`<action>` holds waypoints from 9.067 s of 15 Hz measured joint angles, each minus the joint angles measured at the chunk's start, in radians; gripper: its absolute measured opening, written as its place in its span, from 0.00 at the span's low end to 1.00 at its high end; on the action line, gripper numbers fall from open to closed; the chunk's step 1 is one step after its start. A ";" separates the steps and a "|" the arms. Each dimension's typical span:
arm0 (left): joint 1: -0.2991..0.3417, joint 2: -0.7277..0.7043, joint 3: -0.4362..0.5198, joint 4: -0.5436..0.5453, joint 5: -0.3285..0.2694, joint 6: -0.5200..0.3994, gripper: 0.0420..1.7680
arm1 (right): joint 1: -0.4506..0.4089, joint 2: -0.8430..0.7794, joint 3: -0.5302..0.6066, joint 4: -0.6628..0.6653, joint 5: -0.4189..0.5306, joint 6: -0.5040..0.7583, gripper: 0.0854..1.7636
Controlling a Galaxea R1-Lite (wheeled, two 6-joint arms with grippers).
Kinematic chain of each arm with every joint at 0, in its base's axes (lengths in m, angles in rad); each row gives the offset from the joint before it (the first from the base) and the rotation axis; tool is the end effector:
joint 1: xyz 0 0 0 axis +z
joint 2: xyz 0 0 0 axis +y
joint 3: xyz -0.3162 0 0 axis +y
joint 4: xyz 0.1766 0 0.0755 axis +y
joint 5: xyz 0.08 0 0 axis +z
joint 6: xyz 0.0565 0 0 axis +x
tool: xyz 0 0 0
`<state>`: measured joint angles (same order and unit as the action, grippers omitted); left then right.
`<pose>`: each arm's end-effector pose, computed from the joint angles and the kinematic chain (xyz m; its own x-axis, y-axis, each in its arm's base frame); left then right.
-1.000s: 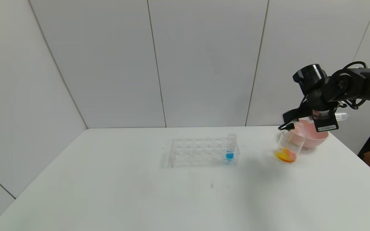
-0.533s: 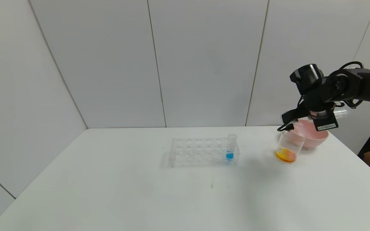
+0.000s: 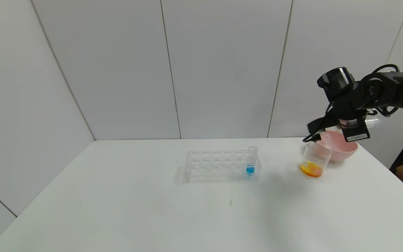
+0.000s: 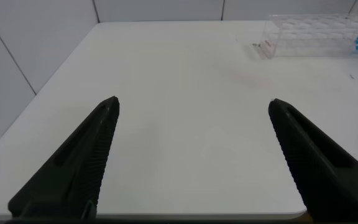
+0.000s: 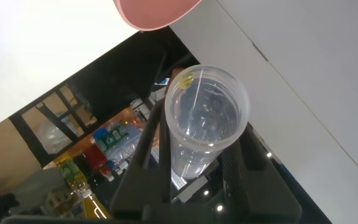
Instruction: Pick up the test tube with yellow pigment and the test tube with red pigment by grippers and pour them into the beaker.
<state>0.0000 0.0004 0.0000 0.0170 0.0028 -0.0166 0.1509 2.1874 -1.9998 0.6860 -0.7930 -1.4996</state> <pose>-0.0031 0.0002 0.0732 0.9998 0.0028 -0.0174 -0.0031 0.9999 -0.0165 0.4482 0.0274 0.2075 0.5525 -0.6366 -0.5380 -0.7313 -0.0607 -0.6793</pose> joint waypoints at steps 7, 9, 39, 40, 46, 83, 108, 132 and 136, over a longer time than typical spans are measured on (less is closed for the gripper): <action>0.000 0.000 0.000 0.000 0.000 0.000 0.97 | -0.102 -0.113 0.024 0.047 0.528 0.110 0.26; 0.000 0.000 0.000 0.000 0.000 0.000 0.97 | -0.152 -0.147 0.025 0.079 0.708 0.189 0.26; 0.000 0.000 0.000 0.000 0.000 0.000 0.97 | -0.380 -0.148 0.583 -1.113 1.053 1.489 0.26; 0.000 0.000 0.000 0.000 0.000 0.000 0.97 | -0.385 -0.121 0.584 -1.141 1.050 1.489 0.26; 0.000 0.000 0.000 0.000 0.000 0.000 0.97 | -0.402 0.032 0.547 -1.248 0.963 1.454 0.26; 0.000 0.000 0.000 0.000 0.000 0.000 0.97 | -0.416 -0.011 0.653 -1.229 0.978 1.452 0.91; 0.000 0.000 0.000 0.000 0.000 0.000 0.97 | -0.287 -1.318 1.518 -1.161 1.097 1.484 0.96; 0.000 0.000 0.000 0.000 0.000 0.000 0.97 | -0.148 -2.185 1.916 -0.829 0.887 1.425 0.97; 0.000 0.000 0.000 0.000 0.000 0.000 0.97 | -0.148 -2.187 1.989 -0.715 0.840 1.424 0.97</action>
<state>0.0000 0.0004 0.0000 0.0170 0.0023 -0.0166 0.0028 0.0004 -0.0111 -0.0291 0.0472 -0.0757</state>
